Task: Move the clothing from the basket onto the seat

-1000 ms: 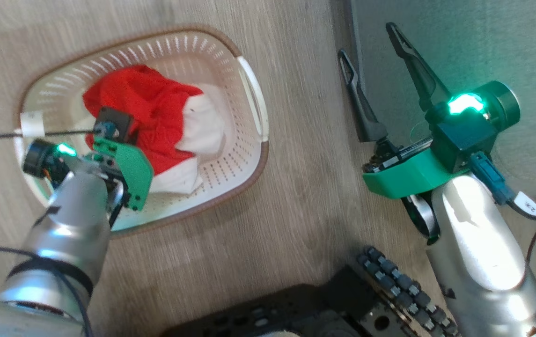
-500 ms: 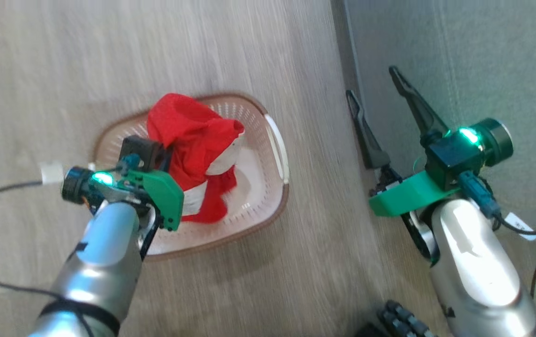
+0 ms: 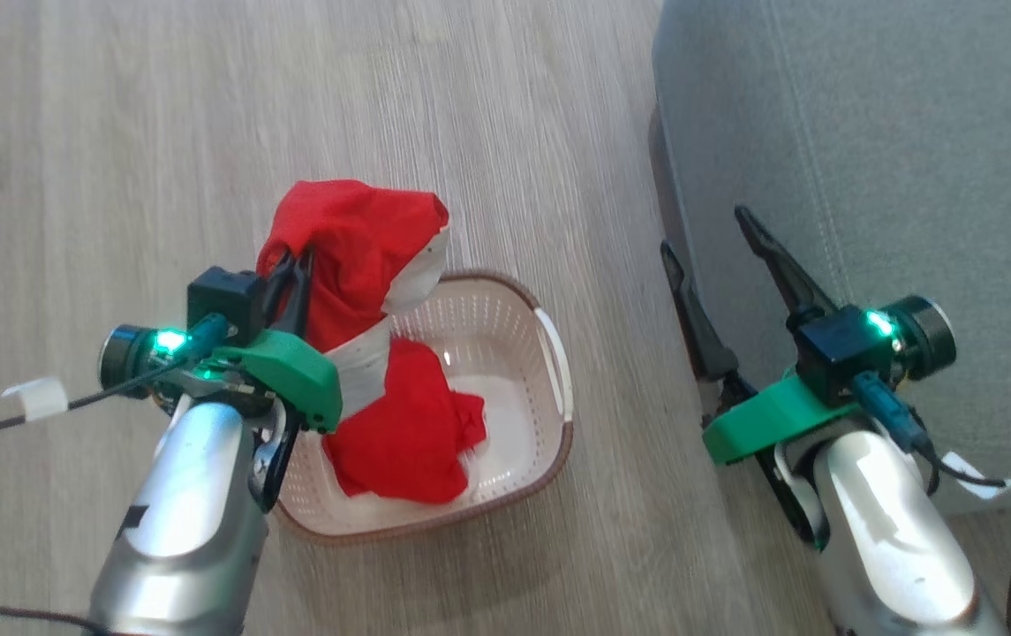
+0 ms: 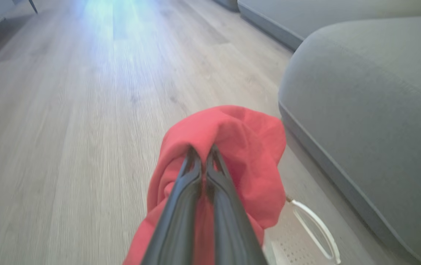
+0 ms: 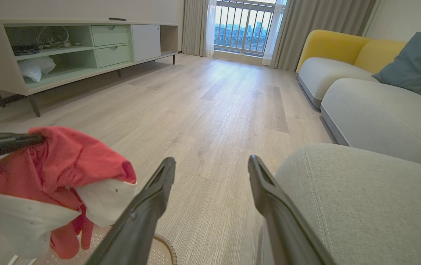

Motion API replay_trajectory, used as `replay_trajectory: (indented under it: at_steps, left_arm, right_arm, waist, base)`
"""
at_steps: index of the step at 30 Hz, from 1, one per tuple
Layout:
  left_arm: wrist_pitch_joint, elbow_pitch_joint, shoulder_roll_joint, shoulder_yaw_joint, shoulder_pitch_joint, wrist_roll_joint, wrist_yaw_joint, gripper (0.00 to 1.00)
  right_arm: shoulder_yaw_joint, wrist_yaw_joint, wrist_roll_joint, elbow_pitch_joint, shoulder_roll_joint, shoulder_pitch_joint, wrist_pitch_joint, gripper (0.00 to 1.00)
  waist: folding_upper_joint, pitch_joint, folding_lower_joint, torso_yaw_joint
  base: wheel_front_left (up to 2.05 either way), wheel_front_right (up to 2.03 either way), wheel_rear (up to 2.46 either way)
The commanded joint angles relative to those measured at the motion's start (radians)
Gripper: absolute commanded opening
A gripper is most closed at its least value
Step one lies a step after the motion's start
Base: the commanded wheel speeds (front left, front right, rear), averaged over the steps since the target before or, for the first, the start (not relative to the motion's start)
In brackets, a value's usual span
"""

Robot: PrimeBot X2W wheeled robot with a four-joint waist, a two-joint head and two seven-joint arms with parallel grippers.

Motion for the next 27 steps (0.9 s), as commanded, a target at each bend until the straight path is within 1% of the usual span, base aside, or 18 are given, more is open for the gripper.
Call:
replay_trajectory:
  at_steps: [1,3,7,13,16,21,27]
  left_arm:
    - [-0.014,-0.086,0.023,0.049,0.002,0.015,0.006,0.0]
    - [-0.014,-0.112,0.023,0.056,0.01,0.019,0.005,0.0]
    - [-0.014,-0.209,0.018,0.088,0.05,0.026,-0.001,0.0]
    - [-0.014,-0.387,0.0,0.134,0.102,0.034,-0.009,0.0]
    - [-0.014,-0.51,-0.005,0.153,0.104,0.05,-0.014,0.0]
    - [-0.014,-0.68,-0.013,0.18,0.086,0.058,-0.037,0.0]
    - [-0.014,-0.805,-0.02,0.211,0.064,0.051,-0.058,0.0]
  right_arm:
    - [0.016,0.0,-0.006,-0.022,0.011,0.016,-0.006,1.0]
    - [0.015,0.0,-0.007,-0.019,0.011,0.021,-0.006,1.0]
    - [0.017,0.0,-0.003,-0.014,0.011,0.039,-0.006,1.0]
    - [0.014,0.0,0.008,-0.016,0.004,0.074,-0.006,1.0]
    - [0.016,0.0,0.011,-0.035,0.003,0.081,-0.006,1.0]
    - [0.036,0.0,0.014,-0.066,-0.003,0.089,-0.006,1.0]
    - [0.063,0.0,0.025,-0.112,-0.015,0.1,-0.006,1.0]
  waist:
    - [-0.0001,-0.047,0.0001,0.009]
    - [-0.0001,-0.06,0.0001,0.01]
    - [-0.0001,-0.106,0.0001,0.007]
    - [-0.0001,-0.155,0.0001,0.011]
    - [-0.0001,-0.158,0.0001,0.014]
    - [-0.0001,-0.16,0.0001,0.016]
    - [-0.0001,-0.162,0.0001,0.012]
  base:
    - [0.0,0.0,0.0]
    - [0.0,0.0,0.0]
    - [0.0,0.0,0.0]
    - [0.0,0.0,0.0]
    - [0.0,0.0,0.0]
    - [0.0,0.0,0.0]
    - [0.0,0.0,0.0]
